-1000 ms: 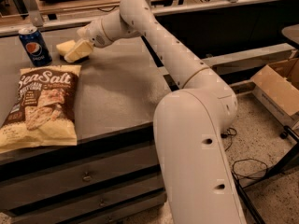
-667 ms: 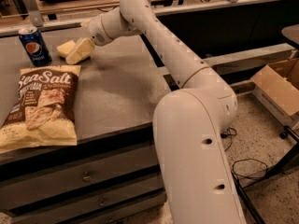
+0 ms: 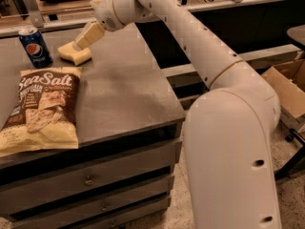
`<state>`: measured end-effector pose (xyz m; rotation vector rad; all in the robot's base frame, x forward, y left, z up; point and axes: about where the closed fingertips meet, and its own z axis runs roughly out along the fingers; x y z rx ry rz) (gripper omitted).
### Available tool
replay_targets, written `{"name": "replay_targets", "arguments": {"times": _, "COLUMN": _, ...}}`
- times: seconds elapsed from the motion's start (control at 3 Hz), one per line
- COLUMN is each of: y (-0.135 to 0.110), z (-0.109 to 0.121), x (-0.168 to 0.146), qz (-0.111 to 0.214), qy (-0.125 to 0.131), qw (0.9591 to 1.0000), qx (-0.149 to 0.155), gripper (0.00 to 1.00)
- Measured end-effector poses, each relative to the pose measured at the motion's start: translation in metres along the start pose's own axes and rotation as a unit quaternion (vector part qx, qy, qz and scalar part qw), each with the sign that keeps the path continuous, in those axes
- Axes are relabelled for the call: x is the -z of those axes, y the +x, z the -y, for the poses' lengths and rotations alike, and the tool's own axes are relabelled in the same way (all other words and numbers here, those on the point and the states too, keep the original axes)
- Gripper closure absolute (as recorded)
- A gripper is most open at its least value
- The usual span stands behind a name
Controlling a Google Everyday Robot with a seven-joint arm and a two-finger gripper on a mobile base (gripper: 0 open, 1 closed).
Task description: Move sponge near pepsi can
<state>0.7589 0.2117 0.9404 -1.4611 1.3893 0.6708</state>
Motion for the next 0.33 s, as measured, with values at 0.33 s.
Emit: {"name": "replay_targets", "arguments": {"times": 0.33, "y": -0.0017, "z": -0.0004, "x": 0.0024, "qz": 0.000, "qy": 0.002, "qw": 1.0000, "qx": 0.001, "gripper": 0.00}}
